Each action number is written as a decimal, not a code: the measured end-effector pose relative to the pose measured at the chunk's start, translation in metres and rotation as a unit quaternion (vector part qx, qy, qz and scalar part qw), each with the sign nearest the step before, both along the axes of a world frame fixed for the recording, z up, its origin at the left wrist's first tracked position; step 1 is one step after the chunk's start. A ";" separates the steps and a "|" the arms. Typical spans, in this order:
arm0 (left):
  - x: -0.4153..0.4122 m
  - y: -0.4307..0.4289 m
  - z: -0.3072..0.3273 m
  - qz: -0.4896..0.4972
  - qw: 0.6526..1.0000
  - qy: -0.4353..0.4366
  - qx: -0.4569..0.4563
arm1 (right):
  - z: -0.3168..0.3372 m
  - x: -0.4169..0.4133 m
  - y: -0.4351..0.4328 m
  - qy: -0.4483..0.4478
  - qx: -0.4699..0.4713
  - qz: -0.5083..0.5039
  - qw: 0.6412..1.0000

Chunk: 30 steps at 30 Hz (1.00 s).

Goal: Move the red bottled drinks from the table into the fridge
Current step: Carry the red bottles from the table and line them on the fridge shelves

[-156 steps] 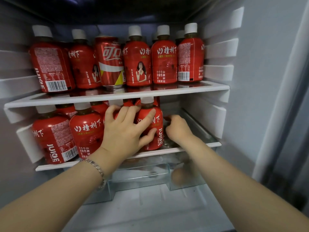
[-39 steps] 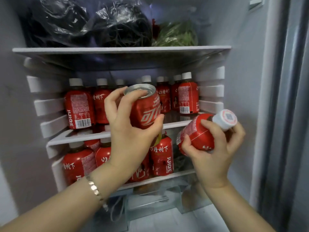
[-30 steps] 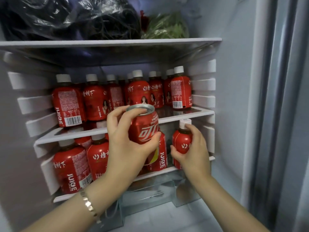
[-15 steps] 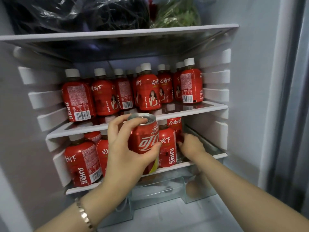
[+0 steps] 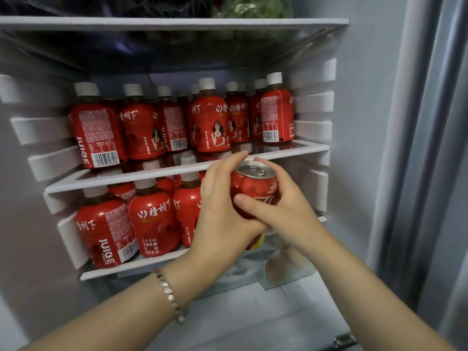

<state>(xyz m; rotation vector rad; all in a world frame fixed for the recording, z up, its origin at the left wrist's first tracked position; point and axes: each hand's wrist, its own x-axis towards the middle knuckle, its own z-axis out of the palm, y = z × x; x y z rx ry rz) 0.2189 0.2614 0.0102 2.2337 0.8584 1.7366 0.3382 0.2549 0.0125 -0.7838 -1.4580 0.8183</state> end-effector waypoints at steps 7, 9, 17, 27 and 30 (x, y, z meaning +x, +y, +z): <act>0.000 0.021 0.007 0.073 0.946 0.286 0.136 | -0.019 0.009 0.004 0.027 0.032 -0.262 0.964; -0.010 0.030 0.001 0.149 0.921 0.306 0.188 | -0.025 0.014 0.011 0.018 0.017 -0.303 0.953; -0.025 0.064 -0.025 0.276 0.853 0.360 0.258 | -0.022 0.015 0.055 -0.020 -0.023 -0.277 0.960; -0.031 0.074 -0.029 0.287 0.828 0.359 0.321 | -0.019 0.019 0.116 0.003 -0.074 -0.099 0.992; -0.030 0.078 -0.031 0.290 0.823 0.357 0.333 | -0.015 0.029 0.128 -0.037 -0.108 -0.044 0.992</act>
